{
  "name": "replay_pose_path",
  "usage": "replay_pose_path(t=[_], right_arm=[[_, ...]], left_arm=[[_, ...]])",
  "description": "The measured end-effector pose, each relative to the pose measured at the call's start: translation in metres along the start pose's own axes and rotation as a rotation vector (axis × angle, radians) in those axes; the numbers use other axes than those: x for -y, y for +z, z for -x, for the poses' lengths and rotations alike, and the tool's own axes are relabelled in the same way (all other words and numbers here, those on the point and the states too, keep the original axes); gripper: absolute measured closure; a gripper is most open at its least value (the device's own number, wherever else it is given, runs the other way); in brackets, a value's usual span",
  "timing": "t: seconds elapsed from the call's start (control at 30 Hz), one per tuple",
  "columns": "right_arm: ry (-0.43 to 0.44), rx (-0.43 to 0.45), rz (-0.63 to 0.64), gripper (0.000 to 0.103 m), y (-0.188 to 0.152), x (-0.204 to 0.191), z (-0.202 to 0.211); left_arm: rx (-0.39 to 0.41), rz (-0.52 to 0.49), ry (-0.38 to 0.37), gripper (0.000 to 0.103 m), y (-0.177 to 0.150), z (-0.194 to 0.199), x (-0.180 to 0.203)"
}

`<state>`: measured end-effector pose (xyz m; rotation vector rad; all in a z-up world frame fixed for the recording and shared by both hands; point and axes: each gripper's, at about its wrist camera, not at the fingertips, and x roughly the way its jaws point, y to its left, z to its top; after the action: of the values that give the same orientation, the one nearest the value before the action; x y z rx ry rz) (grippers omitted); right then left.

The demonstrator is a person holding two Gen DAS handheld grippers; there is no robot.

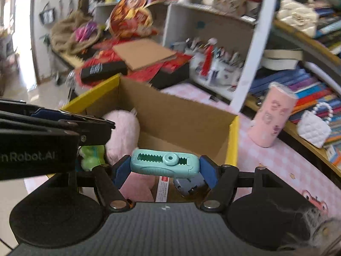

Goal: Organize objects
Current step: 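Lower the binder clip and green clip into the yellow box and open both tools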

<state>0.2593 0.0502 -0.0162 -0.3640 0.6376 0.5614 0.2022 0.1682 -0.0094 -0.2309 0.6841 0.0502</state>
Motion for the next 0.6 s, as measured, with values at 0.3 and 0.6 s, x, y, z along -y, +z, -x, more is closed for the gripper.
replay_pose_path(t=[0.3, 0.6], right_arm=[[0.092, -0.117, 0.006, 0.035, 0.001, 0.012, -0.029], [0.101, -0.099, 0.008, 0.034, 0.000, 0.014, -0.028]], left_arm=[[-0.096, 0.021, 0.023, 0.065, 0.000, -0.027, 0.000], [-0.078, 0.011, 0.047, 0.041, 0.005, -0.023, 0.008]])
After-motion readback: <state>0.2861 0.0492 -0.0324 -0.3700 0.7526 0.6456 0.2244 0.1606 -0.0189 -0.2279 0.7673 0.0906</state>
